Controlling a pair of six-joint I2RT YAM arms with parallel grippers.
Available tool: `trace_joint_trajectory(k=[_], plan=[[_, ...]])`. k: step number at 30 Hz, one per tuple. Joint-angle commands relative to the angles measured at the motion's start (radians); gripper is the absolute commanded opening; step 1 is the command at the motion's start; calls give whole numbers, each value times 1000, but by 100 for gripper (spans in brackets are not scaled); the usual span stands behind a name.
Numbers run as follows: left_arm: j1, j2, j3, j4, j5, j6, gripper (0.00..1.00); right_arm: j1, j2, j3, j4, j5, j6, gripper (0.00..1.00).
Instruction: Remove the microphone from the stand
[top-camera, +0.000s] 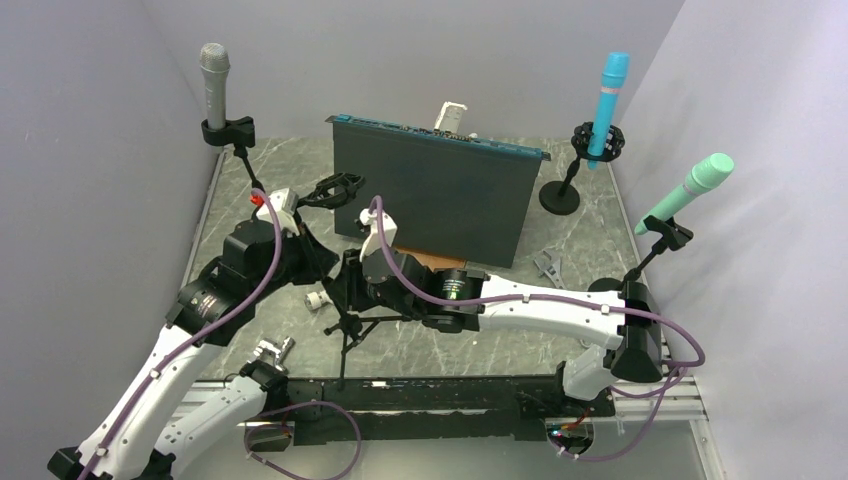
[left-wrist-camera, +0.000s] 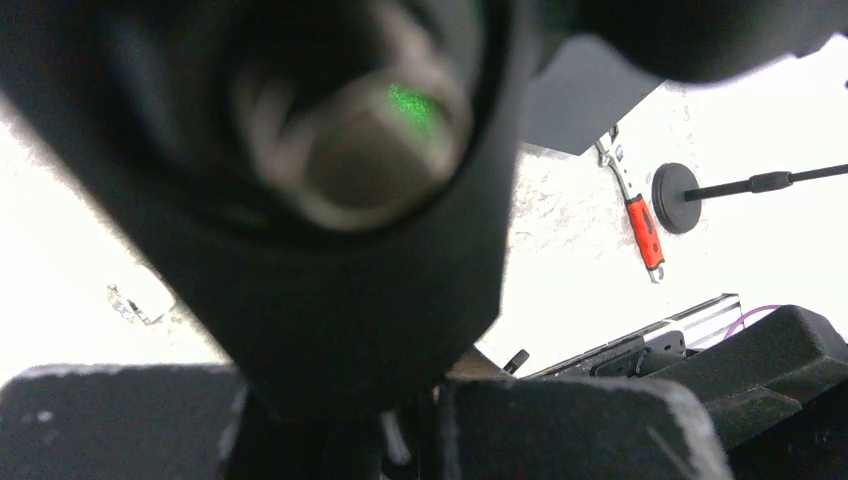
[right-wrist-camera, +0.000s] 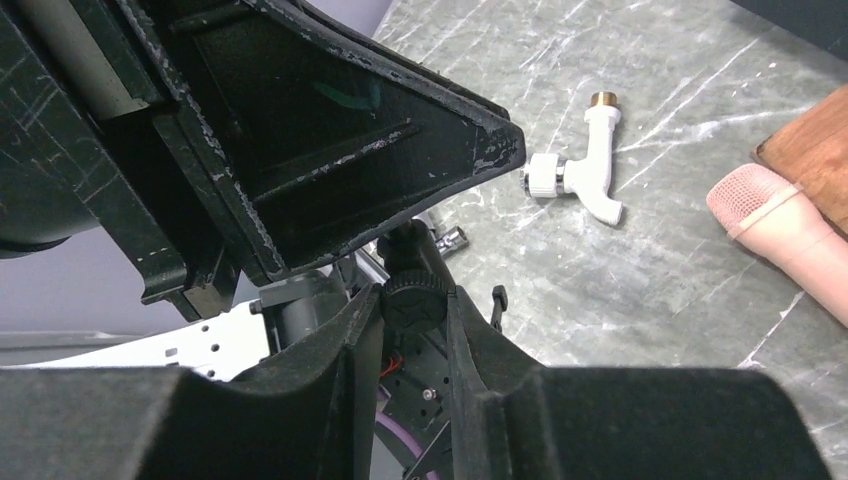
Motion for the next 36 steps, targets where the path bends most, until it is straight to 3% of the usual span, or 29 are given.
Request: trace_joint_trajectory(k=[1, 4, 6, 10, 15, 18, 23, 24, 26, 28, 31, 36], plan=[[-4, -15, 64, 56, 2, -11, 0, -12, 3, 46, 40, 8, -78, 22], [-4, -13, 67, 55, 4, -5, 0, -10, 5, 46, 64, -32, -220, 15], [-4, -11, 68, 56, 9, -3, 0, -10, 8, 47, 85, -91, -358, 0], [-4, -10, 55, 63, 20, -9, 0, -9, 11, 39, 111, -172, -638, 0], [-4, -12, 43, 67, 26, -18, 0, -10, -25, -107, 308, -324, -982, 0], [-4, -13, 40, 71, 36, -25, 0, -11, -19, -134, 329, -371, -1069, 0], [-4, -23, 34, 59, 27, -23, 0, -11, 10, -61, 295, -309, -1082, 0], [-4, -24, 35, 57, 20, -20, 0, -12, 14, -48, 279, -298, -1077, 7], [-3, -25, 43, 48, 10, -11, 0, -11, 8, -35, 257, -277, -1042, 37], [-3, -22, 52, 40, -5, -1, 0, -13, -25, -58, 237, -258, -1004, 60], [-4, -17, 70, 31, -38, 15, 0, -12, -137, -120, 209, -265, -933, 73], [-4, -1, 109, 24, -144, 69, 0, -13, -387, -285, 247, -275, -817, 85]])
